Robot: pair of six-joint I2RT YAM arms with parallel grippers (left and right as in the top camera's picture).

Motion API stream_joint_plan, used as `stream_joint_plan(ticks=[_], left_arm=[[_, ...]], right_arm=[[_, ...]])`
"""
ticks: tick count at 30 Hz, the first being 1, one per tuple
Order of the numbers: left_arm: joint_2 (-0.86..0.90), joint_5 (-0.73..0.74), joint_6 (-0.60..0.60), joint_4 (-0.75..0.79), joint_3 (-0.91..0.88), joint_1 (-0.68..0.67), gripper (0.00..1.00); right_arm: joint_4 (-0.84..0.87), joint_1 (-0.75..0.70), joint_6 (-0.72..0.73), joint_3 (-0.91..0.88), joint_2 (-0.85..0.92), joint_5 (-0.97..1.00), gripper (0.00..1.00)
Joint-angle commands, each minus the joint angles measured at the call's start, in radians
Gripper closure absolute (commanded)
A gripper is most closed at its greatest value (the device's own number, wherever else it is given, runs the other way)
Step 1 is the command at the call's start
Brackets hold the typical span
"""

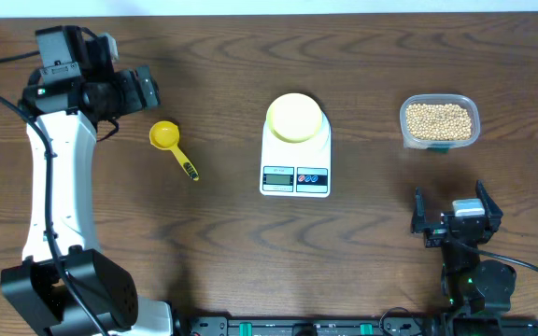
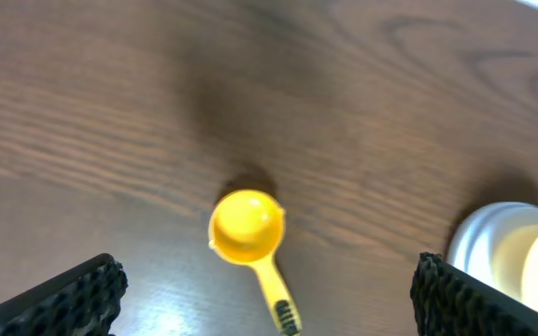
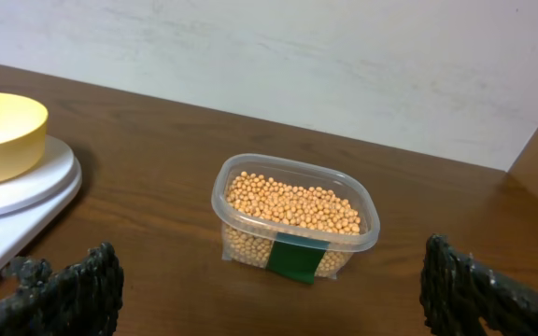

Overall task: Scoop item into bowl and weigh 50g on scale
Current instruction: 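Raise the left arm and move the left gripper over the yellow scoop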

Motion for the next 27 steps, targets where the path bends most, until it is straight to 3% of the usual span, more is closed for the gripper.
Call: stream_joint_plan(ticks=[1,4,7,15,18,27], left_arm=[[0.003,-0.102,-0.006,0.001,-0.013,0.002,0.00],[0.013,-0.126,-0.005,0.000,-0.013,0.002,0.01],[0.030,-0.126,-0.005,-0.008,-0.013,0.002,0.13],[0.108,-0.128,-0.066,-0.009,-0.013,0.002,0.13],[0.143,-0.127,-0.119,-0.027,-0.013,0.002,0.21],[0.264,-0.119,-0.124,0.015,-0.013,0.002,0.27]], right_arm=[[-0.004,0.007,0.015,-0.002,-0.005,0.007,0.01],[-0.004,0.007,0.015,-0.002,-0.005,0.007,0.01],[-0.004,0.007,0.015,-0.002,-0.005,0.007,0.01],[-0.004,0.007,0.015,-0.002,-0.005,0.007,0.01],[-0.004,0.007,0.015,-0.002,-0.005,0.007,0.01],[-0.004,0.007,0.015,-0.002,-0.005,0.007,0.01]])
